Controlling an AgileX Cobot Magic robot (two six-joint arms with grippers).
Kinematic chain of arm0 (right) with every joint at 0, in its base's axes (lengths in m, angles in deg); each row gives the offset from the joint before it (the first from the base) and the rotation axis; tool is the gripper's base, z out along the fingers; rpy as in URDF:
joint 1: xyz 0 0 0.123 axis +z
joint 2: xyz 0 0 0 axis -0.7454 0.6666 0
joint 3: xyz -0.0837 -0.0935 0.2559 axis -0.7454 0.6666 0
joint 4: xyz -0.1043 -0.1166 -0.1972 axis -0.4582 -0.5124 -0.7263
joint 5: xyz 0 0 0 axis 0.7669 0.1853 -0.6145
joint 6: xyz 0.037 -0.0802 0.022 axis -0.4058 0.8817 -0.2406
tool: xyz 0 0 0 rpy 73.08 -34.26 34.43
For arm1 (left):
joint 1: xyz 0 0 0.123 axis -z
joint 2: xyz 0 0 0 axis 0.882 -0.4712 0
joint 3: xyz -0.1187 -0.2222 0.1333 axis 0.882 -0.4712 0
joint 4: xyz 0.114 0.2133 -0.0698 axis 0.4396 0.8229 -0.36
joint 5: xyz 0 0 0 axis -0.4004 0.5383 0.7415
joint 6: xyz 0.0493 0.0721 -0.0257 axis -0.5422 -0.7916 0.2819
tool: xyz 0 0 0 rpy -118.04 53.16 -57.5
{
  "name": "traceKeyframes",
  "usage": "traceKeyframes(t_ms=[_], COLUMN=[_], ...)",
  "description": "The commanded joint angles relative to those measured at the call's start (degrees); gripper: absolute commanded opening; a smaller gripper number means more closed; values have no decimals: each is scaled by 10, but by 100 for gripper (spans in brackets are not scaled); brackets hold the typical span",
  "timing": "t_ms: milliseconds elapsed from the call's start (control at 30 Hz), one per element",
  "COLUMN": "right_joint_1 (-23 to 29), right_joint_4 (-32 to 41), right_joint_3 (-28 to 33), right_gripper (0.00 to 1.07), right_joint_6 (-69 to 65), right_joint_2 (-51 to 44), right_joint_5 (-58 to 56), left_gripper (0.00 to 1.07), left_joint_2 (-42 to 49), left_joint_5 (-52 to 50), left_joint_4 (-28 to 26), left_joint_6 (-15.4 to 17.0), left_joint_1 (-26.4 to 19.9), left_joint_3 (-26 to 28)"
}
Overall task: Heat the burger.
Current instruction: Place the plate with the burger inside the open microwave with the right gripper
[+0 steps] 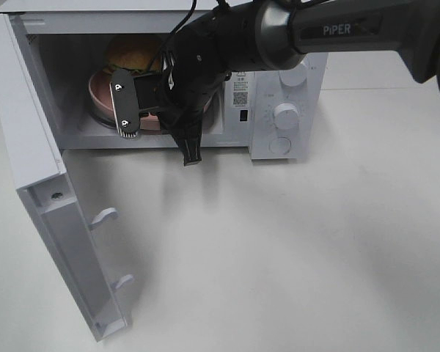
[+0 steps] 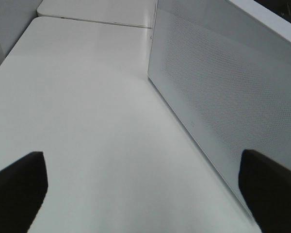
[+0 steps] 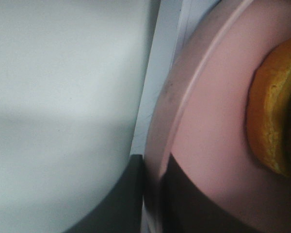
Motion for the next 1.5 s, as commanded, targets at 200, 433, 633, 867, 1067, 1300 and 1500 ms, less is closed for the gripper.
traceKeyframes(t_ms=[200, 433, 633, 867, 1067, 1300, 1500], right_joint_1=[-3, -3, -3, -3, -3, -3, -3], right_joint_4=[-17, -18, -16, -13, -7, 2, 2], right_joint_3=[-64, -99, -99, -99, -99, -99, -99], right_gripper=[0, 0, 0, 12, 32, 41, 43], right_joint_6=[-9, -6, -6, -10, -23, -29, -29], right_joint_2=[22, 45, 54, 58, 58, 58, 57], right_joint_5=[17, 14, 22, 36, 36, 11, -13], left_gripper=[100, 100, 100, 100, 100, 100, 100], left_joint_2=[9, 9, 9, 9, 9, 9, 9], left_joint_5=[-1, -1, -1, -1, -1, -1, -1], left_joint_4=[-3, -3, -3, -3, -3, -3, -3], left_joint_6=[1, 1, 1, 1, 1, 1, 1], left_joint_1=[-3, -3, -3, -3, -3, -3, -3], left_joint_3=[-2, -2, -2, -2, -2, -2, -2])
